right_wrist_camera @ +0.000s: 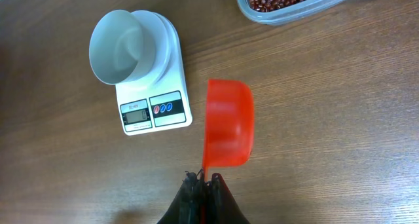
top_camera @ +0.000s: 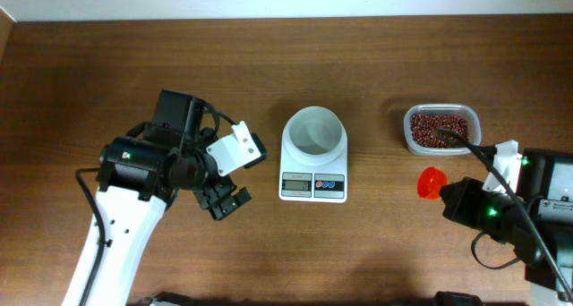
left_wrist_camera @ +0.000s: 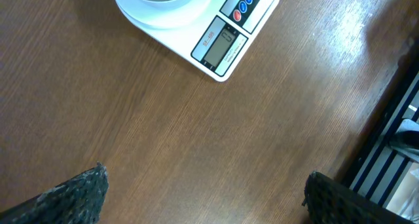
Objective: Scoop and weigh 50g on scale
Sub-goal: 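Dip the held scoop into the red beans with the right gripper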
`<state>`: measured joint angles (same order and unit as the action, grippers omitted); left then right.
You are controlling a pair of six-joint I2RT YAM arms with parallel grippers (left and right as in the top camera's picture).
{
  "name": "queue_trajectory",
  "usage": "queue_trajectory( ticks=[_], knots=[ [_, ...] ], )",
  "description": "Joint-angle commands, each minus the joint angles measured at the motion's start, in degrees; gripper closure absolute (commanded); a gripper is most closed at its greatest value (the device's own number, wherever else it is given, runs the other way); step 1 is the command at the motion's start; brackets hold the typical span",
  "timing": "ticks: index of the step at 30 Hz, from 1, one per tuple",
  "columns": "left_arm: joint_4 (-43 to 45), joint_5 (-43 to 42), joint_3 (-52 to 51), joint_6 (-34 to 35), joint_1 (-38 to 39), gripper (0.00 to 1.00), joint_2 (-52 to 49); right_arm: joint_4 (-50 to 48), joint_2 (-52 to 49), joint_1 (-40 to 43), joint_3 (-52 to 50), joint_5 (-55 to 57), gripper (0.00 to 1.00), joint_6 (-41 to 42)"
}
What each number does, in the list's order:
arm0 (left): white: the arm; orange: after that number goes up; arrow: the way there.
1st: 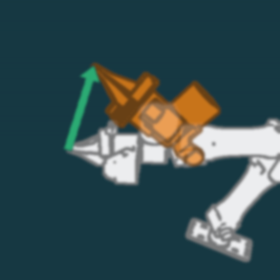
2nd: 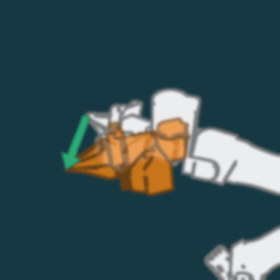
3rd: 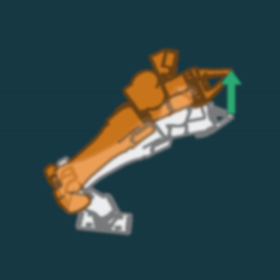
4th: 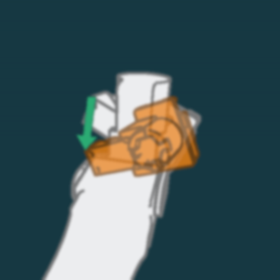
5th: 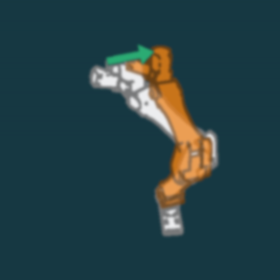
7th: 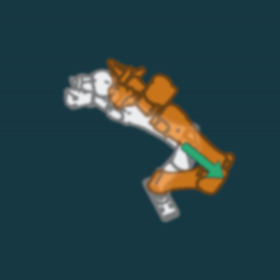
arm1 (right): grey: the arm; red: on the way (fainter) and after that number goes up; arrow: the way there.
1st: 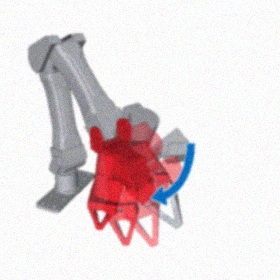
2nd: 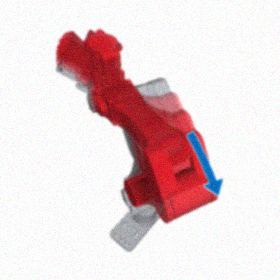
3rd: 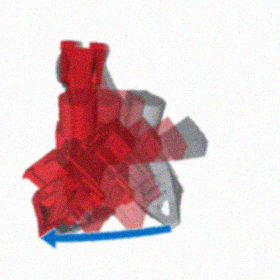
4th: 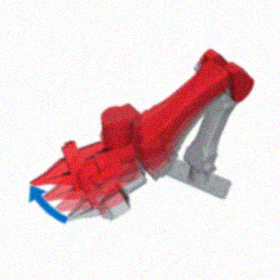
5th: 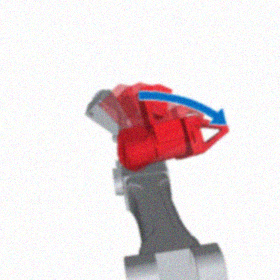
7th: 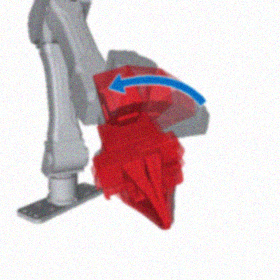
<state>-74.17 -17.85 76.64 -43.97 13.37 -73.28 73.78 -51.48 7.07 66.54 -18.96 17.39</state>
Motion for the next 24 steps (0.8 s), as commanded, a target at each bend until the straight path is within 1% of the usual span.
queue_trajectory(
  ticks=[1, 6, 9, 19, 21, 24],
  knots=[
    [0.2, -1.3, 0.8, -0.5, -0.4, 0.01, 0.9, 0.2, 0.2, -0.3, 0.4, -0.3, 0.96, -0.7],
    [0.1, -1.3, 0.8, -0.5, -0.4, 0.01, 0.9, 0.1, 0.2, -0.3, 0.4, 0.0, 0.96, -2.6],
    [1.2, -1.8, 0.8, -0.5, -0.4, 0.01, 0.9, 0.0, 0.2, -0.3, 0.4, 0.0, 0.96, -2.6],
    [0.8, -3.5, 0.8, -0.5, -0.4, 0.01, 0.9, 0.0, 0.2, -0.3, 0.4, 0.0, 0.96, -2.6],
    [0.8, -3.6, 0.8, -0.5, -0.4, 0.01, 0.9, 0.0, 0.2, -0.3, 0.4, 0.7, 0.96, -5.1],
    [0.8, -3.6, 0.8, -0.5, -0.4, 0.01, 0.9, -0.3, 0.2, -0.3, 0.4, 4.6, 0.96, -6.8]
  ],
)
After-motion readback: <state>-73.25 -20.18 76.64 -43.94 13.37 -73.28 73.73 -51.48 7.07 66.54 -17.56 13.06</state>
